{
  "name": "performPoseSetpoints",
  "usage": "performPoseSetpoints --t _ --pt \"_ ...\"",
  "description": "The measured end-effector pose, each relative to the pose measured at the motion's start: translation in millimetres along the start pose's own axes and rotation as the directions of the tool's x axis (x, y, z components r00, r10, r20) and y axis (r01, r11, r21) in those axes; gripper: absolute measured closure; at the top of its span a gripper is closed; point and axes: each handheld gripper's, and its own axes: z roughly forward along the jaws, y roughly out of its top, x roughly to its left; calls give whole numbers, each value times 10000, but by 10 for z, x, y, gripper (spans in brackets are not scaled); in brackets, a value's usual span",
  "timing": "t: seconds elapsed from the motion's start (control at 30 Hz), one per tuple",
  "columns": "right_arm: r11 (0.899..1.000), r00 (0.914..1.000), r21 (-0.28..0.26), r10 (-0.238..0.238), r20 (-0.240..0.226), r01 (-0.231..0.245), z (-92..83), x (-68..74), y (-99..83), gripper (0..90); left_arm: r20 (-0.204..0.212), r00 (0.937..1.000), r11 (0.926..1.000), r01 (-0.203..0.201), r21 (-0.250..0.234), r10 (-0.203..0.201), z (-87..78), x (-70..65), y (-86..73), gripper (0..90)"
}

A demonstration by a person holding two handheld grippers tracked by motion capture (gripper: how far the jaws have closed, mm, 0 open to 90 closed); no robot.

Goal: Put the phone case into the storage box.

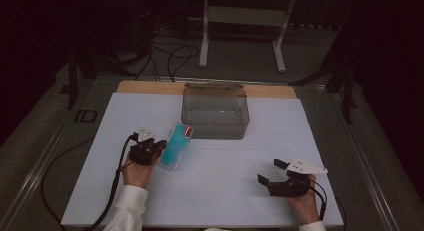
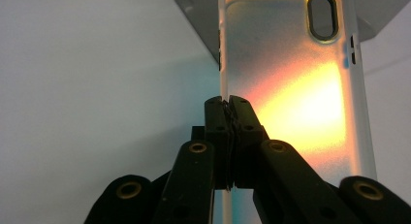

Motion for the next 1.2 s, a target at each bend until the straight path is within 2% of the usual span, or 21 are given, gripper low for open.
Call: performPoseSetpoints --t 0.23,0.53,0.63,0.8,0.87,1.2 --pt "9997 9998 -134 213 -36 -214 13 12 7 92 -259 9996 9994 -126 -319 118 -42 -19 4 888" --pt "9985 9975 -72 532 -462 -536 75 46 61 92 -416 9991 9956 -28 -938 -11 -190 15 37 888" --pt "9992 9977 -45 383 -554 -386 95 79 125 92 -379 9992 9935 80 -1136 -124 -230 14 51 888" --pt "9994 9968 -116 324 -734 -333 148 134 225 92 -443 9990 9885 -2 -1513 -66 -291 -33 92 888" --pt "9996 9967 -108 246 -772 -255 187 158 261 92 -337 9994 9882 14 -1529 -66 -303 -54 108 888" --pt "9996 9923 -259 29 -1236 -61 420 340 478 92 -459 9989 9845 -211 -1739 133 -308 -158 123 888"
